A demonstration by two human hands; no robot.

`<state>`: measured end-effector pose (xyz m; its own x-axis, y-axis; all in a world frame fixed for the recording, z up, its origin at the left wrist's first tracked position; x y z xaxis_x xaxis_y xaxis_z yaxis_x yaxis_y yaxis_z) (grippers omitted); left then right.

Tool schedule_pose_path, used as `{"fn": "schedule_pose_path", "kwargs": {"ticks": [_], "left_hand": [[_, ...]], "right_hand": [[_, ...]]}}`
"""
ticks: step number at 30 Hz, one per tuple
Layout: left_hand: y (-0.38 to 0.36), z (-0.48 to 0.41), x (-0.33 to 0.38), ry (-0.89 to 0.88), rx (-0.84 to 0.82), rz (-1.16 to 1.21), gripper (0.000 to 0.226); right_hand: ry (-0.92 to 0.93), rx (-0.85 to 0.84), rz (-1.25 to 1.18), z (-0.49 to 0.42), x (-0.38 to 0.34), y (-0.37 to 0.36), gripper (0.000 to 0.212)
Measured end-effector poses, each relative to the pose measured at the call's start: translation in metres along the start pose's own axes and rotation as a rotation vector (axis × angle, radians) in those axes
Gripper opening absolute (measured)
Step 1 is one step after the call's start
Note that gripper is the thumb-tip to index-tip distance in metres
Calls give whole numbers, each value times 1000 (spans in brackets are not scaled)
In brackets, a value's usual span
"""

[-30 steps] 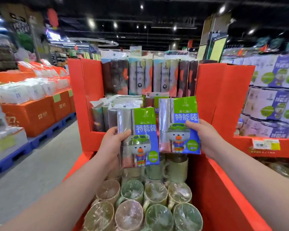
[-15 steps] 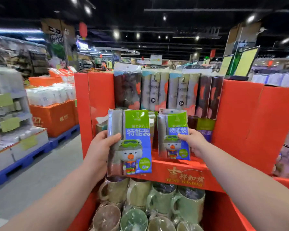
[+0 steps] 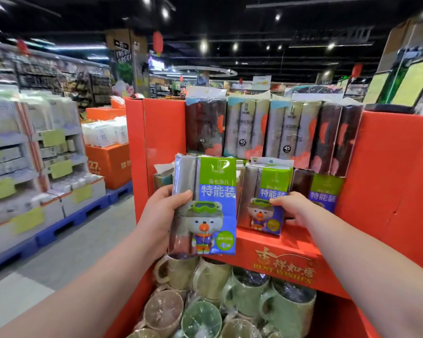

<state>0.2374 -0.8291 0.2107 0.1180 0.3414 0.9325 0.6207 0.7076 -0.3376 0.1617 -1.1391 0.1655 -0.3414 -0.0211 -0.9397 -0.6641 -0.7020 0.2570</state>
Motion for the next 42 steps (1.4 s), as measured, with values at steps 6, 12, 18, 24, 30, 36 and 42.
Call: {"fn": "schedule_pose_path", "kwargs": {"ticks": [6, 12, 18, 24, 30, 36, 42], "left_hand": [[-30, -1, -1, 10, -74, 43, 24], [-78, -10, -6, -6, -155, -44, 28], [-99, -12, -2, -344, -161, -725, 34], [-75, -14, -4, -722, -40, -1457, 42], [-53, -27, -16, -422, -219, -1864, 71], [-54, -26, -16, -434, -237, -1840, 72], [-52, -26, -18, -407, -286, -1843, 79]], "right_hand": [[260, 296, 106, 40, -20, 12, 42], [314, -495, -144, 121, -42, -6, 24], [359, -313, -85, 109, -29, 32, 37], [238, -140, -45, 73, -10, 31, 36], [171, 73, 213, 46, 5, -5, 39], [80, 312, 425, 56, -3, -12, 65], [55, 339, 536, 68, -7, -15, 55]]}}
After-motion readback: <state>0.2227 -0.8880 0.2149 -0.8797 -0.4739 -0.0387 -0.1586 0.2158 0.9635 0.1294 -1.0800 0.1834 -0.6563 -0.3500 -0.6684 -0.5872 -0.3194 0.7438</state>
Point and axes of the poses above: each hand's wrist, its own z-axis away from the middle knuckle, its own y-axis out of the back of the hand, x = y × z, the point moved 3 cm from there along -z, towards the middle knuckle, and after that the axes turned 8 degrees about -x, right-handed, at the moved point
